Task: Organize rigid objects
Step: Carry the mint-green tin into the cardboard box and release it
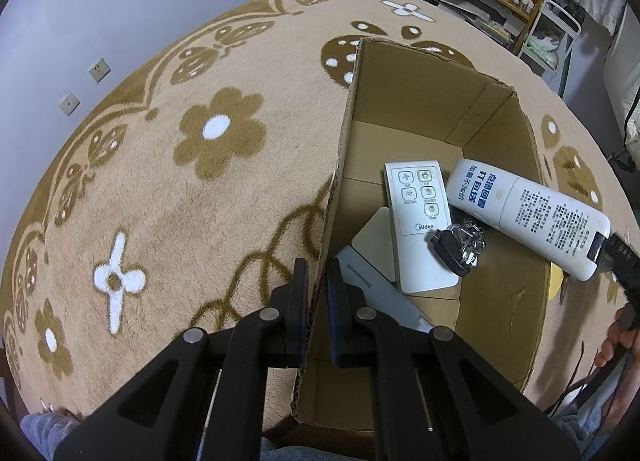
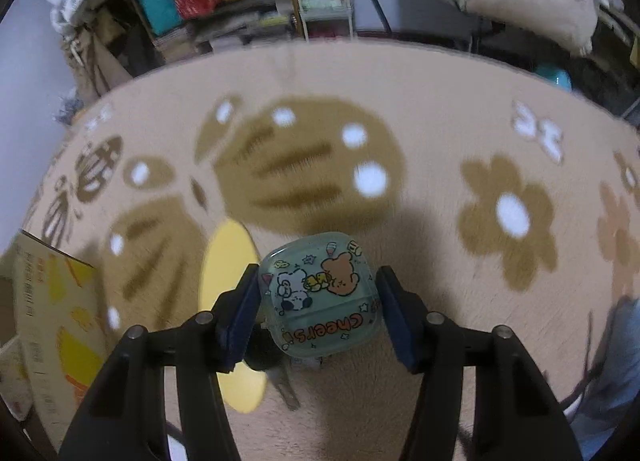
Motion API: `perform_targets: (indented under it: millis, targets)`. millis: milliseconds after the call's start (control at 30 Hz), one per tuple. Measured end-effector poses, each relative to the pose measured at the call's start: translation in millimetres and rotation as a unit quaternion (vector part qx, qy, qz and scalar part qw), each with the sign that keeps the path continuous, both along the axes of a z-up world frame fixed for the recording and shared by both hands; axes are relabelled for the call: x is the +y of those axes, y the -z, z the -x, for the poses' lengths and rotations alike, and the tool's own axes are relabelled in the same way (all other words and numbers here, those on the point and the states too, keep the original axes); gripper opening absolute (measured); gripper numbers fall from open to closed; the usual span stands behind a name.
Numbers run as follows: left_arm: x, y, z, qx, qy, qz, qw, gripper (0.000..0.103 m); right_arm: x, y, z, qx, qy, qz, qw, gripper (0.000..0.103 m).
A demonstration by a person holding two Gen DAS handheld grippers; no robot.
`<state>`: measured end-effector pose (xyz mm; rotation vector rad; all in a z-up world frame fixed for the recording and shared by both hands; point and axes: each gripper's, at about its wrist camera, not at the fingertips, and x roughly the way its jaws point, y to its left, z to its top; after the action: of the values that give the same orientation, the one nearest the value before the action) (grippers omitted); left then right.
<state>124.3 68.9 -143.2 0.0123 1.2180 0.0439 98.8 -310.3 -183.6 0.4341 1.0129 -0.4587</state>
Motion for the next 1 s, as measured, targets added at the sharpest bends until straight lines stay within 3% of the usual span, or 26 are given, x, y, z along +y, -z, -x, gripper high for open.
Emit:
perform_targets:
  millis: [267, 567, 833, 1000]
  targets:
    - [-1, 0, 0, 0.0, 0.002, -0.003, 1.0, 0.007, 32, -61, -8, -0.124, -0.071, -0.042, 0.989, 0.062]
    - [-1, 0, 0, -0.001, 0.002, -0.002, 1.0, 0.007, 102, -114, -12, -0.199, -0.167, -0.058, 0.964, 0.062]
    - [-1, -2, -1, -0.003, 0.002, -0.001, 1.0, 0.007, 148, -133, 10, -0.214, -0.257, -0.096, 0.937, 0.062]
    - [-1, -2, -1, -0.002, 0.002, -0.001, 1.0, 0.007, 175, -132, 15, -0.201, -0.302, -0.085, 0.928, 0.062]
